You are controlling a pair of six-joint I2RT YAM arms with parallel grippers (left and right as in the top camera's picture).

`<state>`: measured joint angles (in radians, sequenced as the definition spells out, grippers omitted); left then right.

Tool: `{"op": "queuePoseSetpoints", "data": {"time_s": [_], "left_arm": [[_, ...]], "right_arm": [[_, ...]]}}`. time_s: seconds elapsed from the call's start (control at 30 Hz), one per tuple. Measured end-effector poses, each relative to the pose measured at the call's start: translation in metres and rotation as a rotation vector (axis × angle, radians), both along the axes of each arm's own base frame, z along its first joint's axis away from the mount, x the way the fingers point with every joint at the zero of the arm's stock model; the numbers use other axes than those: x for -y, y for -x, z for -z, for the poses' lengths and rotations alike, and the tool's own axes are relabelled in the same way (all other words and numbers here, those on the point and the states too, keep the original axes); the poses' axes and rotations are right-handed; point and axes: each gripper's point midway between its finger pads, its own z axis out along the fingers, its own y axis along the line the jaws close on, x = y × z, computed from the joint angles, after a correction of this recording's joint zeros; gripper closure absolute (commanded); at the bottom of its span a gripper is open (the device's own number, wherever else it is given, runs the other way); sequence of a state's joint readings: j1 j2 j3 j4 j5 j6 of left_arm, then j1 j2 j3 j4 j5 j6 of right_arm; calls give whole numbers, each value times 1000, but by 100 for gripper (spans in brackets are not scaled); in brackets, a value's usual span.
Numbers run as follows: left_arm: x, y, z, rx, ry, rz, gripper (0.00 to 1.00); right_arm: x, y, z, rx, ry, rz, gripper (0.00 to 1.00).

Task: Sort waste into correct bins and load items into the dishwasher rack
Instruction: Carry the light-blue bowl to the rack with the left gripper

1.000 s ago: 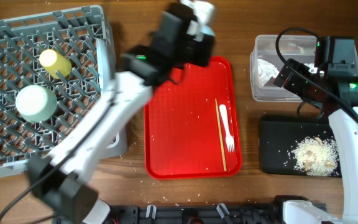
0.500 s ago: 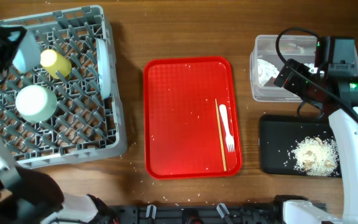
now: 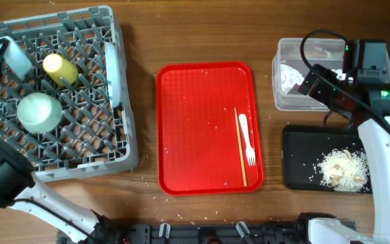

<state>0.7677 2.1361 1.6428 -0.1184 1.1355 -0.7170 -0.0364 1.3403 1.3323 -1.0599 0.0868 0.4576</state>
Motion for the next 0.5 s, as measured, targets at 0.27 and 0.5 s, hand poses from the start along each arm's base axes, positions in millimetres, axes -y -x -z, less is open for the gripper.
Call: {"op": "queuePoseSetpoints", "data": {"time_s": [0.27, 0.5], "left_arm": [[-9, 5, 5, 4, 38, 7, 90], [-43, 30, 28, -69, 102, -80, 58]], "right_arm": [[0, 0, 0, 0, 0, 0, 0], [0, 0, 0, 0, 0, 0, 0]]}}
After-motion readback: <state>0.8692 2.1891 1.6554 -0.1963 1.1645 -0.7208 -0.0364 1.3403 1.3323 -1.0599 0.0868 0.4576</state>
